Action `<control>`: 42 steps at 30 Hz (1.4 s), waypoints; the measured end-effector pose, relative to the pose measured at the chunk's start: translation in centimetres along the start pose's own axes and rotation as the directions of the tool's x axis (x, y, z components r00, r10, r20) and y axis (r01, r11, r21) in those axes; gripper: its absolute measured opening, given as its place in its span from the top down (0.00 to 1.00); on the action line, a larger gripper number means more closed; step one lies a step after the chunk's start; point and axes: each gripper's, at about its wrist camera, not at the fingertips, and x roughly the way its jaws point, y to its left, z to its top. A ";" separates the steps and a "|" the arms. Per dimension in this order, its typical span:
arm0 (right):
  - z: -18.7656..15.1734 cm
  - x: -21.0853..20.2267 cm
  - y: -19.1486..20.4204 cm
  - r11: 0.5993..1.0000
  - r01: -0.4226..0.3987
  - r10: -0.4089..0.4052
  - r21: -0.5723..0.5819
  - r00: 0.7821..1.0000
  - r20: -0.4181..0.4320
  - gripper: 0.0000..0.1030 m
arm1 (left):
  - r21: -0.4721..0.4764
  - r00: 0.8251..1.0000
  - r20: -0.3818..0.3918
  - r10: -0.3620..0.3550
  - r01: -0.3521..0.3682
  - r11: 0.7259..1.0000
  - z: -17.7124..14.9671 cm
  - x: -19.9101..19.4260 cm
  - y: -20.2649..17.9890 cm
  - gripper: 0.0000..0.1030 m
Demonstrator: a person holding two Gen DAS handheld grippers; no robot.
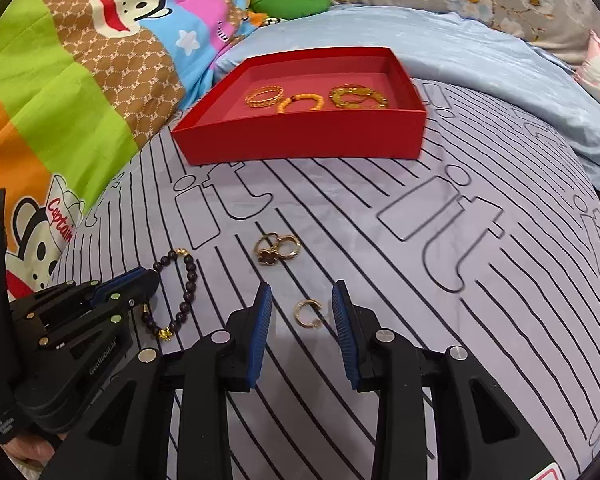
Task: Organize jewelry
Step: 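Grasp the black bead bracelet with the left tool while the right tool grasps the gold ring, then lift the black bead bracelet and gold ring off the sheet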
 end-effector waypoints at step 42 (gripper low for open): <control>2.2 3.7 2.3 0.997 -0.027 0.025 -0.070 0.999 -0.030 0.88 | -0.016 1.000 0.020 -0.020 0.020 1.000 0.3 0.6 0.8 0.92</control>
